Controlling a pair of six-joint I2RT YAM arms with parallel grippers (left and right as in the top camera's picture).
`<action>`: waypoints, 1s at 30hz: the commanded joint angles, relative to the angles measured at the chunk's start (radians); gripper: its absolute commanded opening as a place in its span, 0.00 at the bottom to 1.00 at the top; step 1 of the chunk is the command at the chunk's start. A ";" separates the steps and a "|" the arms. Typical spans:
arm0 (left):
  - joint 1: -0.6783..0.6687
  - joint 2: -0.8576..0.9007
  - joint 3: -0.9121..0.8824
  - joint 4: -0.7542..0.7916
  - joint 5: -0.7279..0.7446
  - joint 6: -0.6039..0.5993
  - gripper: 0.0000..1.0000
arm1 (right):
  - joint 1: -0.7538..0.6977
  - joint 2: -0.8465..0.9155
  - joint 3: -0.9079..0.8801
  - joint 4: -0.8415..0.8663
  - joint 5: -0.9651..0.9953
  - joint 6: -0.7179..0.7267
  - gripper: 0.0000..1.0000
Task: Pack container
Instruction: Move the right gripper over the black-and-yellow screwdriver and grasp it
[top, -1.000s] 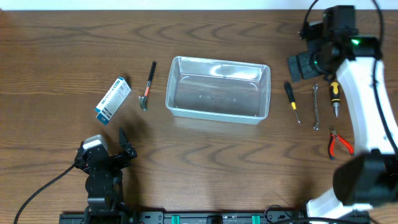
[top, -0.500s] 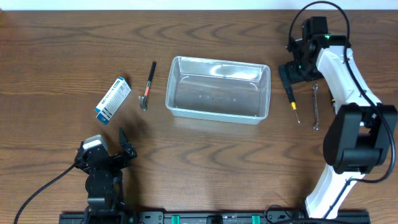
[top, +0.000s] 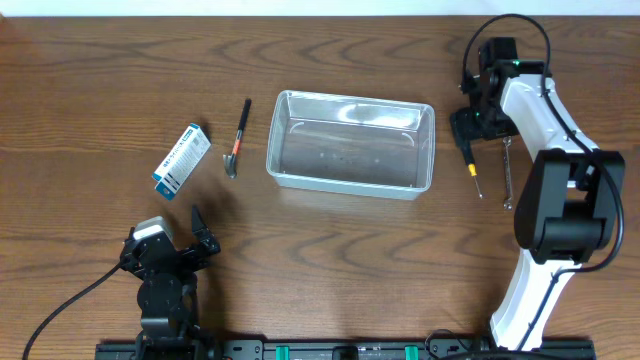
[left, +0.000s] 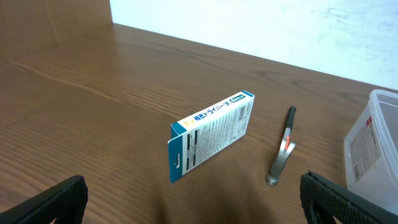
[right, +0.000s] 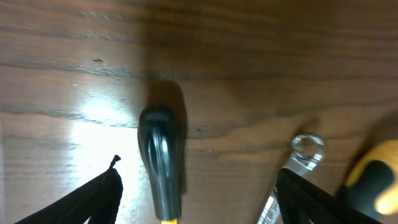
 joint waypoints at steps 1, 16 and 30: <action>0.003 -0.006 -0.023 -0.007 -0.005 0.006 0.98 | -0.006 0.029 0.012 0.000 0.009 0.027 0.78; 0.003 -0.006 -0.023 -0.007 -0.005 0.006 0.98 | -0.003 0.102 0.000 -0.001 0.001 0.058 0.68; 0.003 -0.006 -0.023 -0.007 -0.004 0.006 0.98 | 0.008 0.126 -0.007 -0.013 -0.003 0.072 0.43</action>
